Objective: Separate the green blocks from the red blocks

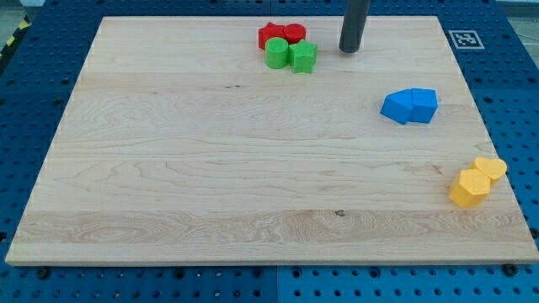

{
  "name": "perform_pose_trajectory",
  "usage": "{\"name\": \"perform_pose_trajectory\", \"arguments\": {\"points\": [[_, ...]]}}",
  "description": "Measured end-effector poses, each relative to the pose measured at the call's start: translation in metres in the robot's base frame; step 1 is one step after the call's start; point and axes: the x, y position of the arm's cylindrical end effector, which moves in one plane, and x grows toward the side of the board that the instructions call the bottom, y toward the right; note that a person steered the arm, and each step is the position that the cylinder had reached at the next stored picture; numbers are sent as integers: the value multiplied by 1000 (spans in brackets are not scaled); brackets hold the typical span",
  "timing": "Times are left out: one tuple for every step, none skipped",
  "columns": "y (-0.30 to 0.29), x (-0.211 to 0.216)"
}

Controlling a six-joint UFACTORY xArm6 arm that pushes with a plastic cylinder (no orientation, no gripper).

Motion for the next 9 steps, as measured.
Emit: {"name": "perform_pose_trajectory", "arguments": {"points": [[-3,0],[-11,0],[-16,0],[-24,0],[-32,1],[-45,2],[-49,2],[-59,2],[-70,2]]}}
